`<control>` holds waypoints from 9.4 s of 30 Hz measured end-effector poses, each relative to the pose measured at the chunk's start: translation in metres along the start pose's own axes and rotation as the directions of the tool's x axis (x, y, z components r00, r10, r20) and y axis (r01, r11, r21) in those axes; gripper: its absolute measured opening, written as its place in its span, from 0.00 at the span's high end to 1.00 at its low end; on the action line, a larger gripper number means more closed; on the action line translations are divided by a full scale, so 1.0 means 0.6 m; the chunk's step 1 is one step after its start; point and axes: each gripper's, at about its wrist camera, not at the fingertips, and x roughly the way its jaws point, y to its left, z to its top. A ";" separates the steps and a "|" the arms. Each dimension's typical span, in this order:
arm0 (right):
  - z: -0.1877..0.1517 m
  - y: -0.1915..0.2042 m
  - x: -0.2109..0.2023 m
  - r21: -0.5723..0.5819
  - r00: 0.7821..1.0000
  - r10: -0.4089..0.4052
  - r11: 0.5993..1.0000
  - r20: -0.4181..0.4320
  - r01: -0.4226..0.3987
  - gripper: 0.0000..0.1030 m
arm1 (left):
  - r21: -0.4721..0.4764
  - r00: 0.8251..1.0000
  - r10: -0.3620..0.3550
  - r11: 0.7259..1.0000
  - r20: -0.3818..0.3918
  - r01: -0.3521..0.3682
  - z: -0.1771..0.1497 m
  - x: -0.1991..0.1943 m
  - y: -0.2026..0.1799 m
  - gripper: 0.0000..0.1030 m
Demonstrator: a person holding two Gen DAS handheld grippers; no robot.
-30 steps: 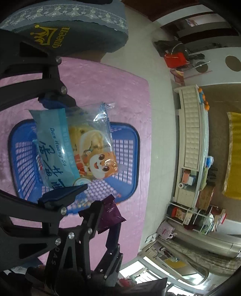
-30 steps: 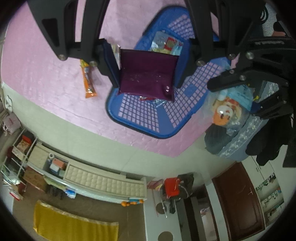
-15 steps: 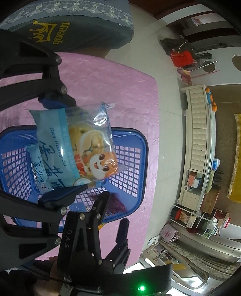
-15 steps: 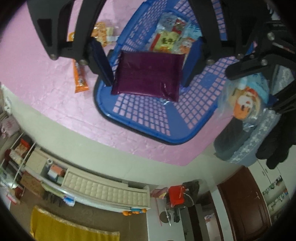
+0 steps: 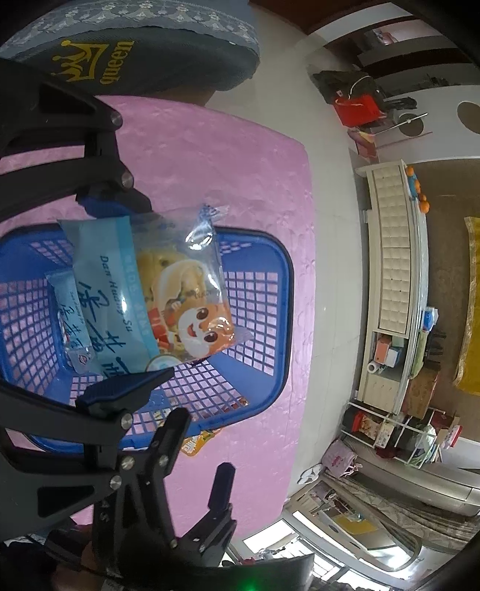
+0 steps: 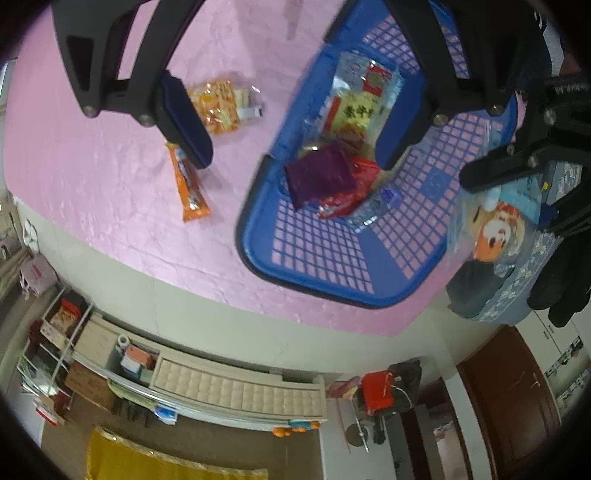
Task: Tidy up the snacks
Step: 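Carry the purple packet and blue bag into the basket and release them, then move both tools toward the yellow noodle bag and grasp it with the left tool, then carry the yellow bag over the basket with the left tool while the right tool grasps the biscuit pack, then release the yellow bag in the basket while the right tool carries the biscuit pack inside, then move the right tool to the orange stick snack and grasp it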
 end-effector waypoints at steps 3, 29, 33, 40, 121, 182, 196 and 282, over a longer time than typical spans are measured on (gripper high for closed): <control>-0.004 -0.016 0.008 0.017 1.000 0.003 1.000 -0.013 -0.003 0.11 | 0.011 1.000 -0.014 1.000 -0.010 0.014 0.010 0.020 -0.011 0.35; -0.006 -0.064 -0.036 0.106 0.999 0.006 0.994 0.050 -0.012 0.11 | 0.073 0.997 0.062 0.995 0.055 -0.066 0.036 0.001 -0.038 0.22; -0.018 -0.069 -0.077 0.111 0.997 -0.010 0.994 0.073 0.002 0.11 | 0.097 0.996 0.047 0.994 0.080 -0.054 0.027 -0.039 -0.065 0.22; -0.047 -0.103 -0.139 0.129 0.994 -0.042 0.991 0.098 0.029 0.11 | 0.148 0.993 0.033 0.988 0.110 -0.049 0.018 -0.082 -0.123 0.22; -0.228 -0.397 -0.005 0.254 0.996 0.094 0.963 -0.005 -0.090 0.11 | 0.289 0.995 0.004 0.957 -0.102 0.025 0.023 0.174 -0.432 0.90; -0.083 -0.111 0.224 -0.019 0.950 -0.056 0.998 -0.307 0.053 0.11 | 0.059 0.999 -0.028 0.998 -0.039 0.031 -0.026 0.077 -0.047 0.66; -0.105 -0.092 0.095 0.019 0.979 -0.039 0.999 -0.203 0.043 0.18 | 0.065 1.000 0.028 0.998 0.011 -0.029 -0.054 0.003 -0.029 0.42; -0.026 -0.154 -0.118 0.145 1.000 0.023 0.989 0.014 -0.025 0.03 | 0.006 0.994 0.079 0.997 0.074 -0.080 -0.008 -0.089 -0.041 0.21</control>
